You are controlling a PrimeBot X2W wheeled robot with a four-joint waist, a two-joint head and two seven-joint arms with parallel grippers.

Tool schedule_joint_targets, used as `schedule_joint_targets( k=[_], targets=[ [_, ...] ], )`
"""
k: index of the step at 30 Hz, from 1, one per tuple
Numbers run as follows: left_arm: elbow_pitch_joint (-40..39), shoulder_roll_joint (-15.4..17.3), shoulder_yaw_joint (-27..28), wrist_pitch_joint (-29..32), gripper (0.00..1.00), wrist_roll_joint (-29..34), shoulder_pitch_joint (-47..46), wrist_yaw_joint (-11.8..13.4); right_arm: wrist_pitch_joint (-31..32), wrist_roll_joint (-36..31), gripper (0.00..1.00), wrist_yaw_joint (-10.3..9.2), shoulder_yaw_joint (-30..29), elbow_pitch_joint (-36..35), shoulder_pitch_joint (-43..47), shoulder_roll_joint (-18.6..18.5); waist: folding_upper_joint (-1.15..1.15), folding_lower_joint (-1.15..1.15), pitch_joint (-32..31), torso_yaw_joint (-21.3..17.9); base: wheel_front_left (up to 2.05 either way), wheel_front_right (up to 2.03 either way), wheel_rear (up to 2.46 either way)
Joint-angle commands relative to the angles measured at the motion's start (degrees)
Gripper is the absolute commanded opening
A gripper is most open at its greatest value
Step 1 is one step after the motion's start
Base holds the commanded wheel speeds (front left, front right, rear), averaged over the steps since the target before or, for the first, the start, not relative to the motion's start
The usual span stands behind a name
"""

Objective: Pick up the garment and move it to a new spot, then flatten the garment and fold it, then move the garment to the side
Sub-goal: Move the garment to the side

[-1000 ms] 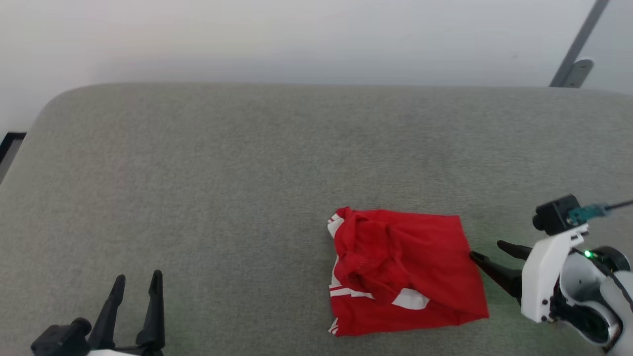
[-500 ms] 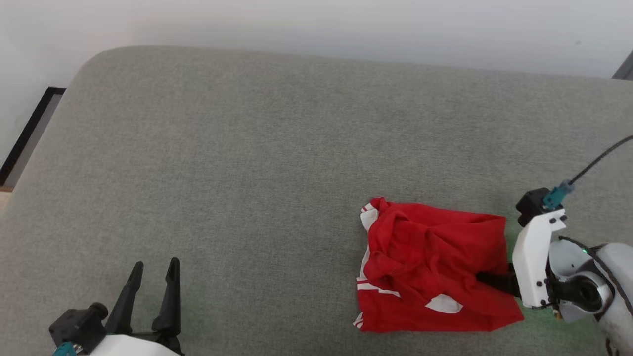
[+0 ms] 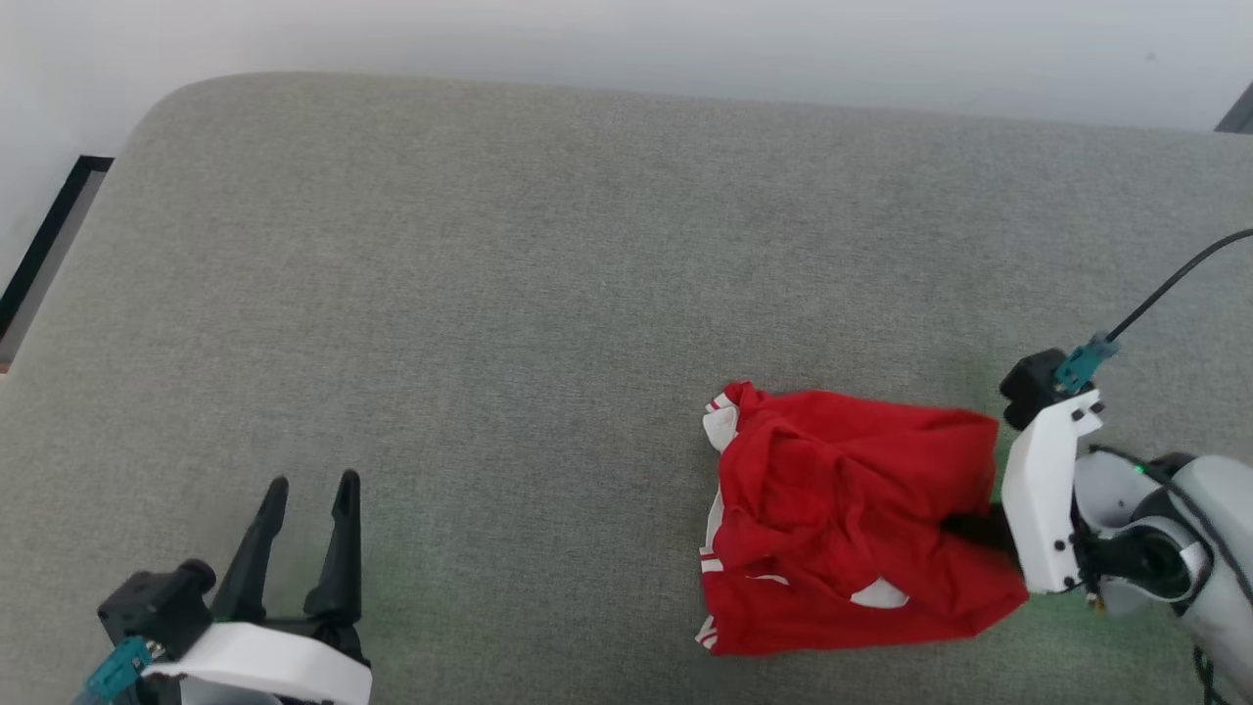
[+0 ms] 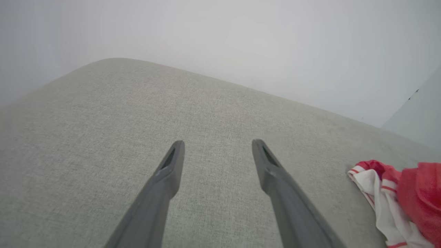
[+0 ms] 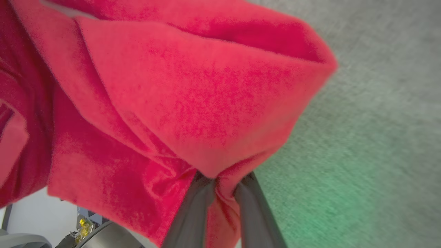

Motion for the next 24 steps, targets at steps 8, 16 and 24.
schedule_joint_targets(
  k=[8, 16, 24],
  targets=[
    [-0.52, 1.57, -1.49, -0.28, 1.0, 0.92, -4.51, -0.2, -3.51, -3.41, 0.0, -0.18, -2.5, -4.45, -3.35, -5.17, 0.0, 0.0, 1.29, -3.66, 0.0, 0.0, 0.0],
    [-0.8, 1.69, -3.02, -0.28, 1.0, 1.76, -8.71, -0.2, -4.07, -5.1, 0.0, -0.18, -5.59, -5.15, -5.41, -8.52, 0.0, 0.0, 2.88, -6.68, 0.0, 0.0, 0.0],
    [-0.65, 2.02, -6.22, -0.28, 1.0, 3.75, -13.66, -0.2, -5.97, -8.32, 0.0, -0.18, -9.24, -2.38, -7.77, -10.48, 0.0, 0.0, 4.65, -10.08, 0.0, 0.0, 0.0]
  ],
)
